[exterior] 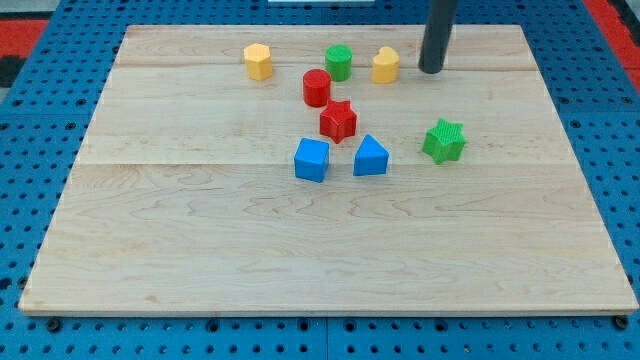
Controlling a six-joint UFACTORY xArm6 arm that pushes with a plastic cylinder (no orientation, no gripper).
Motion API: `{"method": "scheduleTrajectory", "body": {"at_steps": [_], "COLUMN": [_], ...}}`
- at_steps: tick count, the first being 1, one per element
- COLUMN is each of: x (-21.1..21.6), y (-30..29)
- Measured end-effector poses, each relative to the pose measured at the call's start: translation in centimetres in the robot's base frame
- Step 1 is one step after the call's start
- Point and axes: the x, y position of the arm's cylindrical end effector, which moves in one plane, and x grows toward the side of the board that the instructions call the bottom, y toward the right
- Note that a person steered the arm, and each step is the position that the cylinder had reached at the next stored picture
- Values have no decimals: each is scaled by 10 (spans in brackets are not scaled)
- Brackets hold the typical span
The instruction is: Push the yellow blocks downwards slightly
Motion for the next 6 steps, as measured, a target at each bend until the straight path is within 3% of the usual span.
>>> {"method": "scheduleTrajectory", "body": {"at_steps": [1,6], "x": [-21,-5], "y": [-2,-66]}}
